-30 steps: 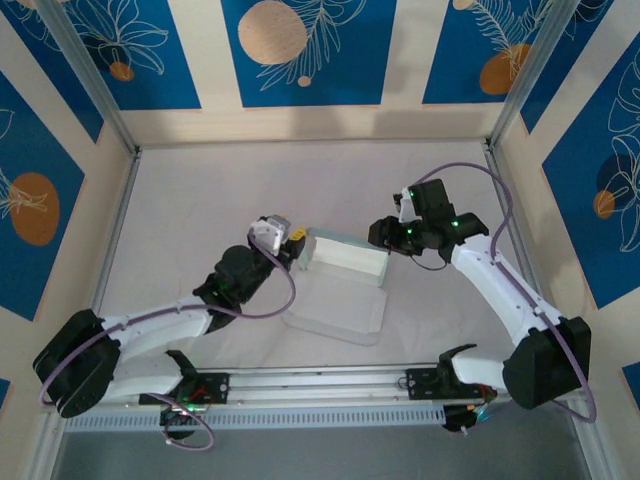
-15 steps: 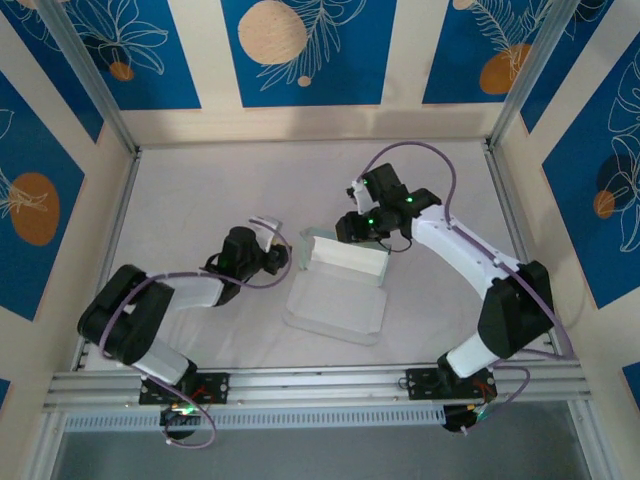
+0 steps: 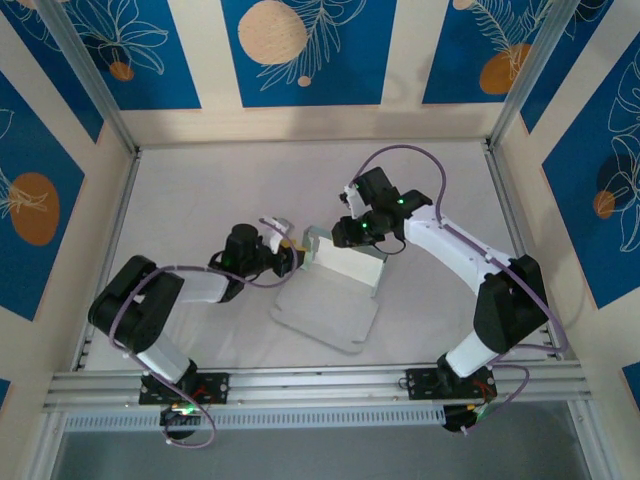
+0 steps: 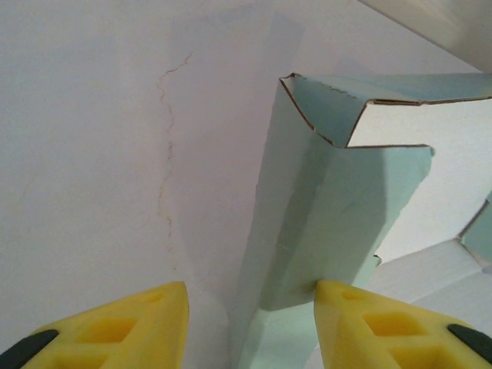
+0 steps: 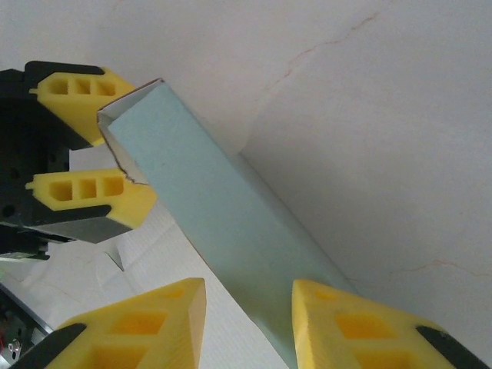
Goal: Fold the paper box
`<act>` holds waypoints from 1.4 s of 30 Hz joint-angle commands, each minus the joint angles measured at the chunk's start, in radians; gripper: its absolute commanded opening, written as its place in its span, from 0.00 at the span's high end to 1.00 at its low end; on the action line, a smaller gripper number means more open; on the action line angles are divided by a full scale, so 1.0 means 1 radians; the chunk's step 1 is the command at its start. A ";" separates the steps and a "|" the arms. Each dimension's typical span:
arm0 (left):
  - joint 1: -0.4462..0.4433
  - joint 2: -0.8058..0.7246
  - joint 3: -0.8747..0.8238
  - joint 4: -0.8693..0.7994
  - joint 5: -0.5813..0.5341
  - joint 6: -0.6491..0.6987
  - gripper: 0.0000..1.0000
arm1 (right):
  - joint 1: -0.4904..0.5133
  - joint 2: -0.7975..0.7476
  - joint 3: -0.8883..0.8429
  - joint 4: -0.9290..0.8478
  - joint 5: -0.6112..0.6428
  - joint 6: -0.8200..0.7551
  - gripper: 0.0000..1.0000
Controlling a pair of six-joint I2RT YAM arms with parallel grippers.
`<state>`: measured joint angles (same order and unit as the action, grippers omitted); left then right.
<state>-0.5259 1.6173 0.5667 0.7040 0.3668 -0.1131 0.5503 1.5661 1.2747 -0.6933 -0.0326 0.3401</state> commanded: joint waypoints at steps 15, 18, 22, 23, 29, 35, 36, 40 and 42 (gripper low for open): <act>-0.124 -0.002 0.057 -0.004 -0.207 0.275 0.88 | 0.059 0.013 0.005 0.003 -0.039 -0.020 0.70; -0.132 -0.005 0.043 0.022 -0.208 0.285 0.96 | 0.062 0.015 0.006 0.005 -0.042 -0.018 0.70; -0.145 -0.002 0.027 0.043 -0.235 0.297 1.00 | 0.068 0.017 0.013 0.006 -0.050 -0.013 0.70; -0.148 -0.002 0.023 0.047 -0.248 0.303 1.00 | 0.069 0.017 0.016 0.004 -0.050 -0.011 0.70; -0.177 -0.011 0.002 0.074 -0.406 0.334 1.00 | 0.088 0.008 0.025 0.013 -0.113 0.038 0.69; -0.219 -0.003 -0.022 0.108 -0.407 0.366 1.00 | 0.043 -0.066 0.008 0.076 -0.194 0.128 0.56; -0.220 -0.003 -0.029 0.118 -0.404 0.369 1.00 | 0.012 -0.096 -0.007 0.102 -0.194 0.152 0.53; -0.224 -0.013 -0.044 0.133 -0.399 0.387 1.00 | -0.114 -0.140 -0.052 0.160 -0.215 0.230 0.49; -0.226 -0.022 -0.050 0.143 -0.391 0.395 1.00 | -0.177 -0.109 -0.064 0.163 -0.226 0.266 0.49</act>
<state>-0.7403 1.6180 0.5346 0.8234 -0.0200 0.2245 0.4355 1.4441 1.2411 -0.5709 -0.2138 0.5205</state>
